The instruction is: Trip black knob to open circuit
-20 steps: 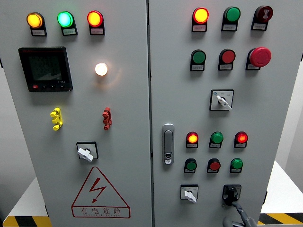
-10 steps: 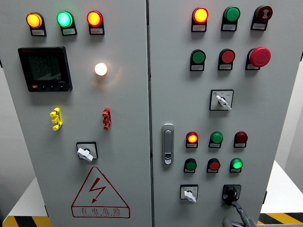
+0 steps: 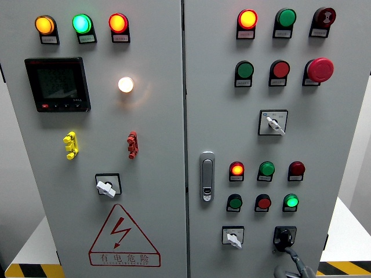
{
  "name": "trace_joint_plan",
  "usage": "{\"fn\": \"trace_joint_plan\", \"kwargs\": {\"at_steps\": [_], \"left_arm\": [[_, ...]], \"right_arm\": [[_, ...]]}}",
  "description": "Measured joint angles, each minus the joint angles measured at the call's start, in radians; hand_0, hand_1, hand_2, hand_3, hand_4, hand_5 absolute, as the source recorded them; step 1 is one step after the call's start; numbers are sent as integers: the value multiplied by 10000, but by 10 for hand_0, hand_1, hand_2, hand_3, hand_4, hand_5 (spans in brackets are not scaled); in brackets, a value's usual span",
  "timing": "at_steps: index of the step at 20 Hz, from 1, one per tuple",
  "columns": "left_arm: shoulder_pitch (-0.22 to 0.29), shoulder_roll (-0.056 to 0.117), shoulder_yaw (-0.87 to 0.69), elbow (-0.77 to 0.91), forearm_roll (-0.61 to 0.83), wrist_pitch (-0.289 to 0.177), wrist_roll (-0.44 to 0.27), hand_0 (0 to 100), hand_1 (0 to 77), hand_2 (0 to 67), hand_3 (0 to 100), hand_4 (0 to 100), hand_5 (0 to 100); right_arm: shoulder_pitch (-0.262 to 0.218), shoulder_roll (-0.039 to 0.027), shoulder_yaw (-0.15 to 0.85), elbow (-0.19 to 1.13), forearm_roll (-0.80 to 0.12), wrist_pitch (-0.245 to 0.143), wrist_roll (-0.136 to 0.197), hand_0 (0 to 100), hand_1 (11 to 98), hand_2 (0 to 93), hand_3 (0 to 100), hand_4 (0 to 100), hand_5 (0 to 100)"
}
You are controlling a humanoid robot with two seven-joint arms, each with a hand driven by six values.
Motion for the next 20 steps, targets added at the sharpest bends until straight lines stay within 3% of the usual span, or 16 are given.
{"fn": "trace_joint_plan", "kwargs": {"at_steps": [13,18,19,20], "left_arm": [[-3,0,0,0,0,0,-2,0,32,129,214,67,16],[2,0,0,0,0,0,-3,0,32,129,214,67,16],[1,0,0,0,0,0,-3,0,32,129,214,67,16],[-3,0,0,0,0,0,-3,0,32,129,214,67,16]], "right_arm": [[-103,-7,337,-19,16,-14,4,870,468,43,967,1000,1000],[-395,-12,437,159,16,-14,34,855,462,40,964,1000,1000],[-501,-14,437,246,16,-15,44,852,460,39,947,996,1000],[-605,-15,434,331,17,-15,52,852,460,39,869,914,1000]]}}
